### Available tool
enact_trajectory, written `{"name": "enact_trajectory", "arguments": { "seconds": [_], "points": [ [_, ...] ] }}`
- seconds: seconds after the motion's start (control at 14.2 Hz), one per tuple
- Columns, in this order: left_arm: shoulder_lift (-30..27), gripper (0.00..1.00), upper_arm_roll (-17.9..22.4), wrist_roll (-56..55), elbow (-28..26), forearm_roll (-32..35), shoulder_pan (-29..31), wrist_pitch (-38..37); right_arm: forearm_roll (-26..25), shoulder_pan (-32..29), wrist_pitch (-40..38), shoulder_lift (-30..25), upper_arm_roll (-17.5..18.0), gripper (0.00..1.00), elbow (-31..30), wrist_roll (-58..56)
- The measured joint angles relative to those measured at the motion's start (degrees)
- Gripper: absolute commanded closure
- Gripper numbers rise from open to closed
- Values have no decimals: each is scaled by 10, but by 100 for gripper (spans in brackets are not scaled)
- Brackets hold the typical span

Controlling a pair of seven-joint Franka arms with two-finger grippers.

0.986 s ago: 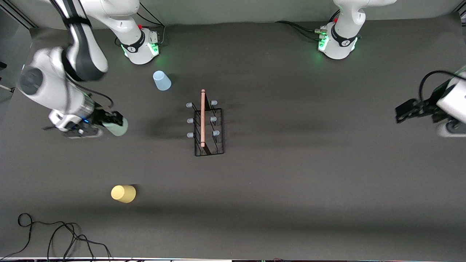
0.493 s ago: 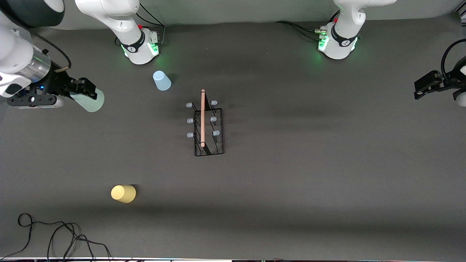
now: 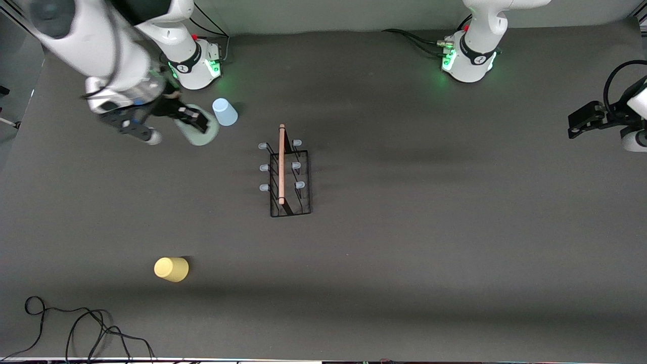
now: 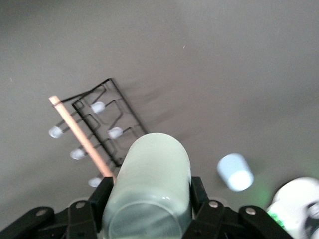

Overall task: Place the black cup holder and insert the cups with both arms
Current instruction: 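Move the green cup with the right gripper onto a holder peg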

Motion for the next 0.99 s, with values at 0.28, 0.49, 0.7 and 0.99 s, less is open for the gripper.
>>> {"name": "enact_trajectory", "arguments": {
  "seconds": [0.28,0.49,0.7,0.99],
  "points": [
    [4,0,0,0,-1,-4,-3,0,4,1,50,35,80,91,-1,197],
    [6,0,0,0,-1,-9,-7,0,4,0,68,46,92,91,-17,219],
    [12,0,3,0,-2,-21,-8,5,4,0,128,46,92,91,-83,219],
    [13,0,27,0,0,-32,-22,10,4,7,227,44,96,91,-184,220]
  ]
}}
